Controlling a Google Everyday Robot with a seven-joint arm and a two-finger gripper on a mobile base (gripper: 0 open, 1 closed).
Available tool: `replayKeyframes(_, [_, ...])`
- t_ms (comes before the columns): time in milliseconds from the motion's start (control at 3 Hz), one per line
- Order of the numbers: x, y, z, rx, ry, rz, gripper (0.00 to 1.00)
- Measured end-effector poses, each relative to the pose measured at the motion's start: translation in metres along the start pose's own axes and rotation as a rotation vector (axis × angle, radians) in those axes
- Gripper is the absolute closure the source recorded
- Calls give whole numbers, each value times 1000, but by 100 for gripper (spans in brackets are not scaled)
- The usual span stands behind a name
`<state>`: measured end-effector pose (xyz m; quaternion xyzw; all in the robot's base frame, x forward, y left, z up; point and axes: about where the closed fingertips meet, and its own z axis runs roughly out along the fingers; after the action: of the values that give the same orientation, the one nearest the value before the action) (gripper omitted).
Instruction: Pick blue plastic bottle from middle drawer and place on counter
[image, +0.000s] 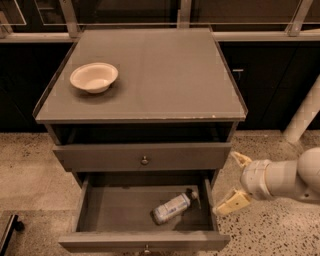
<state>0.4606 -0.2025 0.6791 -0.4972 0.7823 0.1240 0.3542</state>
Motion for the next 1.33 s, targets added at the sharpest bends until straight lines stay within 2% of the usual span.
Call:
replayKeyframes(333, [39,15,34,11,0,70,0])
replayKeyframes(667, [39,17,34,11,-1,67,0])
replayKeyframes(1000, [57,28,55,-43,-44,89,0])
replayKeyframes(1333, [73,51,99,-166,-126,103,0])
